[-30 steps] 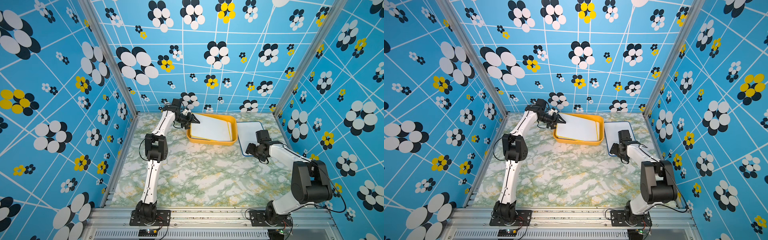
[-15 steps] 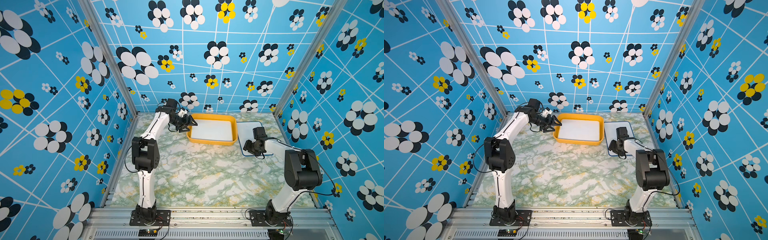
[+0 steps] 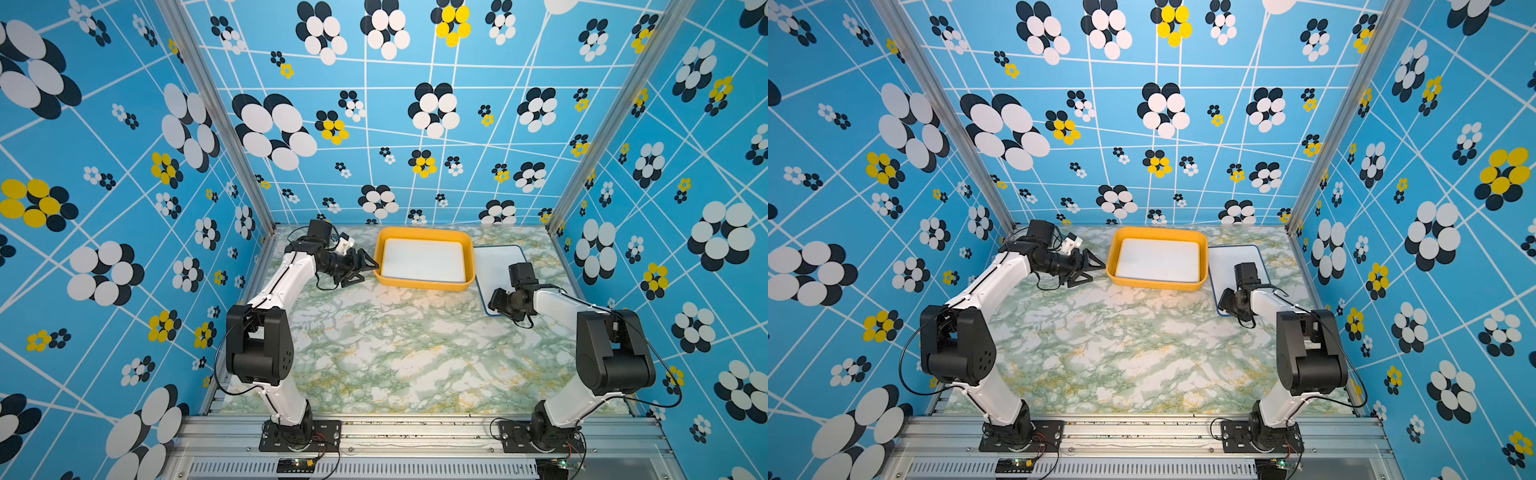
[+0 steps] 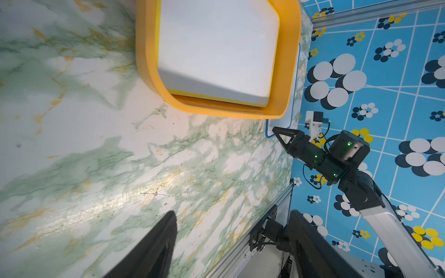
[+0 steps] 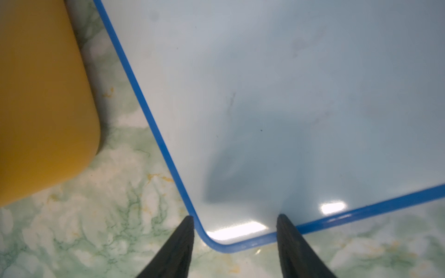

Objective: Put the whiteboard into the storage box
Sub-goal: Move the whiteboard to the center of the board.

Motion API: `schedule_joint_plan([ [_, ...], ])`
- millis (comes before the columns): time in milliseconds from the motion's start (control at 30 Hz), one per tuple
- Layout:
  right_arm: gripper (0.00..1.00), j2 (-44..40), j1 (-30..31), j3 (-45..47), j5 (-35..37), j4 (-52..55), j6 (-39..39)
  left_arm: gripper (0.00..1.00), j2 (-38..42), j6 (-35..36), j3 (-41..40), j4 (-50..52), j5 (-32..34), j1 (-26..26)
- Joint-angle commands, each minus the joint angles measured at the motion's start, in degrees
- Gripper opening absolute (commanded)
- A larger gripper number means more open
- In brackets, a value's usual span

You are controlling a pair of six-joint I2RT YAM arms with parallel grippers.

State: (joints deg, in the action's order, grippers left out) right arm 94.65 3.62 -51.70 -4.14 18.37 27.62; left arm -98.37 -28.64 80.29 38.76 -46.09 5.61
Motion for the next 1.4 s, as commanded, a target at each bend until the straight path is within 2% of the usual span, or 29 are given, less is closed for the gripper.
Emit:
schedule_joint_plan([
  [0,0.58,-0.4,0.5,3.6,-4.4,7.4,0.0,0.75,4.3,-1.2,-3.4,-3.3,-1.8,-1.1],
  [133,0.58,-0.6,3.6,3.6,-5.7,10.9,-0.3,0.75,7.1,-1.9,-7.4,-4.6,-3.1,-2.5],
  [333,0.58,-0.7,12.8,5.2,-6.0,15.1,0.1,0.75,11.9,-1.6,-12.3,-4.2,-4.7,-4.2],
  [567,0.57,-2.9,21.5,10.9,-9.4,11.5,5.0,0.75,18.2,-0.4,-16.6,-2.3,-6.3,-5.2],
  [700,0.58,-4.0,28.9,11.7,-12.4,5.9,10.1,0.75,22.0,-0.7,-19.4,-1.6,-6.2,-5.3],
  [833,0.6,-0.3,36.3,7.8,-14.0,-0.5,14.3,0.75,26.2,-1.4,-23.0,-0.3,-5.0,-5.3],
  [1000,0.6,9.6,44.3,-1.6,-17.9,-11.1,18.7,0.75,32.2,-0.4,-26.4,5.6,-1.6,-5.3],
  [1100,0.6,15.2,45.9,-6.3,-20.5,-17.9,21.3,0.75,36.4,0.8,-27.4,10.1,0.6,-5.3],
  [1233,0.6,20.7,46.0,-14.2,-19.4,-15.6,19.3,0.76,41.8,-0.3,-29.8,12.6,0.6,-5.2],
  [1367,0.61,22.4,46.0,-19.6,-18.3,-13.7,17.4,0.76,45.9,-0.8,-32.9,15.0,3.0,-4.2],
])
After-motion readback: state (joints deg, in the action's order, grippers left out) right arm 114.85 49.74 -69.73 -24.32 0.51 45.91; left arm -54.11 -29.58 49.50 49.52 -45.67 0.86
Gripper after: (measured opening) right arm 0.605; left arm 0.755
